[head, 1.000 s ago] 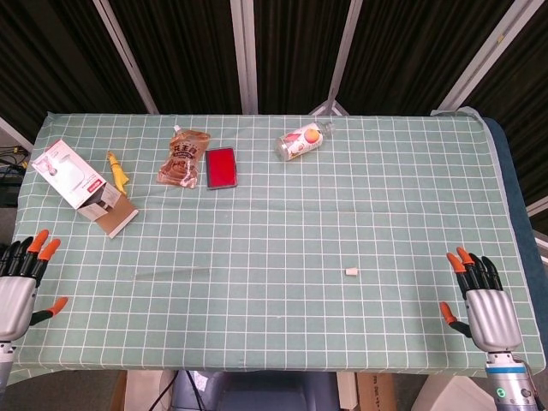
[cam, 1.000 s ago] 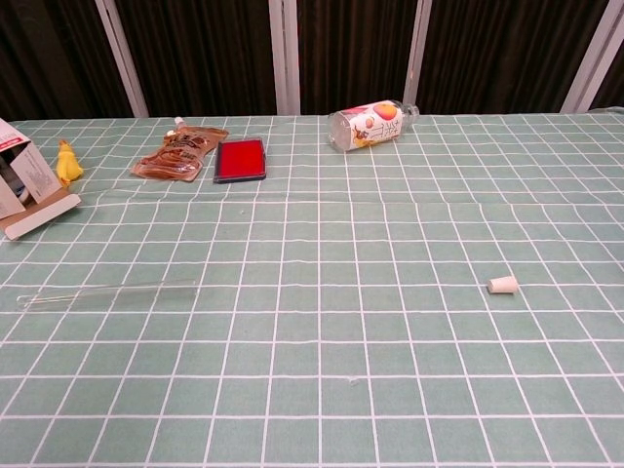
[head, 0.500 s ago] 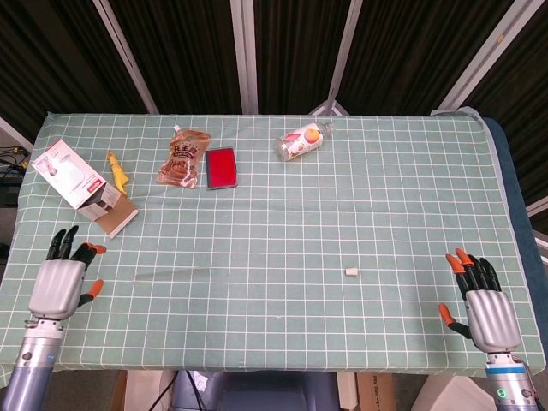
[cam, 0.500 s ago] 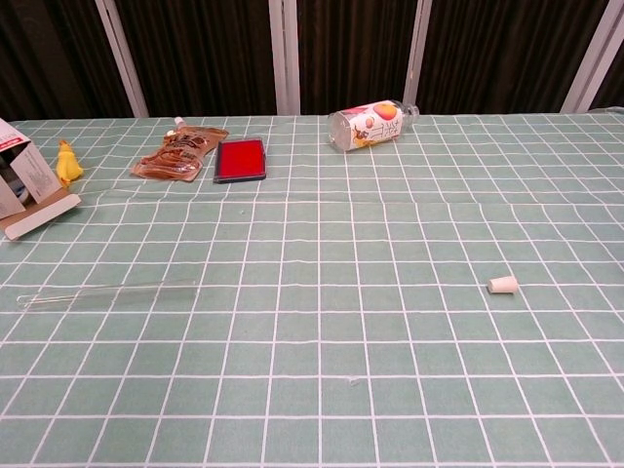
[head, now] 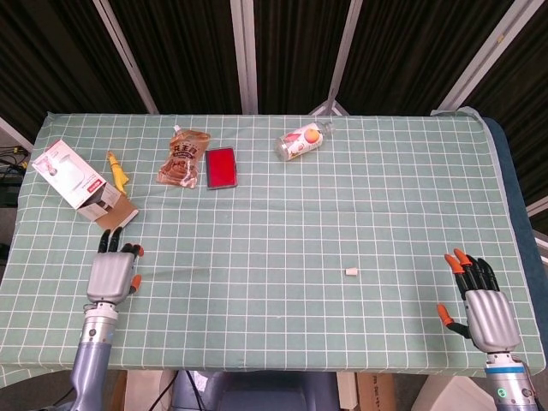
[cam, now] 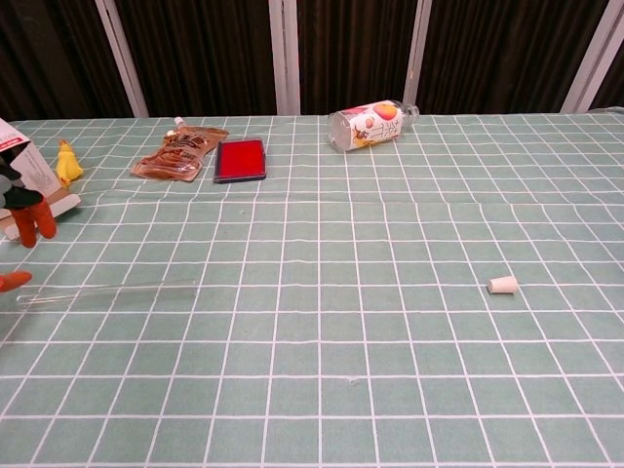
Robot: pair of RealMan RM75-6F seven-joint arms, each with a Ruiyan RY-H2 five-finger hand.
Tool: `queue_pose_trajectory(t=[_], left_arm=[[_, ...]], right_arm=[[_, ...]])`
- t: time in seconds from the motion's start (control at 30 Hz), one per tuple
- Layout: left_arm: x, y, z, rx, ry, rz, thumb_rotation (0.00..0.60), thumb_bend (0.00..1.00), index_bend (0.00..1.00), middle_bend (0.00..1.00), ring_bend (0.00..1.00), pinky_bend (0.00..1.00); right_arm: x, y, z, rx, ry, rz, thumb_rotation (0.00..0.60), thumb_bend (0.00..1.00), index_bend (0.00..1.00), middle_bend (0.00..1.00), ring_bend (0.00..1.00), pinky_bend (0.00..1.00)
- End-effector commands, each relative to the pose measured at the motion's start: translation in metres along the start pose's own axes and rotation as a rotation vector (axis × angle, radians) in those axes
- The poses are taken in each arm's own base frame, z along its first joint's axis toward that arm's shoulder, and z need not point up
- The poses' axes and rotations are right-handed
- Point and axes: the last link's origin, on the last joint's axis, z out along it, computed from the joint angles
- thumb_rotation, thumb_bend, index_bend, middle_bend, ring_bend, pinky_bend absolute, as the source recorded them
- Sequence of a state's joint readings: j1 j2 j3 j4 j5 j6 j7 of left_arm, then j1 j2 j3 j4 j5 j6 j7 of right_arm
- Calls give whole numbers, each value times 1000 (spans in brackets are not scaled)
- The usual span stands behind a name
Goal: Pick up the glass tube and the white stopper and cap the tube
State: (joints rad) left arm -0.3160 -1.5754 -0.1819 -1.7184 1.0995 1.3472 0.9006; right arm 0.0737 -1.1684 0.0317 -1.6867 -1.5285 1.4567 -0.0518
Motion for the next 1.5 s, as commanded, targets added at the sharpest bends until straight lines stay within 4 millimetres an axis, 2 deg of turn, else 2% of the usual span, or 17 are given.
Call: queue_pose_trajectory(t=[0.03, 0.47, 1.03, 1.2, 1.5], left_arm=[[-8, 8, 4, 19, -22, 29, 600, 394, 405, 404, 53, 0], [-31, 29, 8, 32, -75, 54, 600, 439, 413, 415, 65, 0], [-38, 40, 6, 6, -86, 34, 600, 507, 455, 421, 65, 0], [-40, 39, 6, 3, -91, 28, 600, 548, 461, 436, 72, 0], [-41, 39, 7, -7, -74, 6, 600, 681, 478, 471, 92, 0]], right_arm=[[0, 0, 0, 2, -1, 5, 600, 378, 0, 0, 0, 0], [1, 0, 0, 4, -4, 25, 600, 378, 0, 0, 0, 0], [1, 0, 0, 6, 0, 35, 600, 378, 0, 0, 0, 0], [1, 0, 0, 6, 0, 35, 600, 378, 0, 0, 0, 0], [1, 0, 0, 4, 0, 37, 600, 378, 0, 0, 0, 0]])
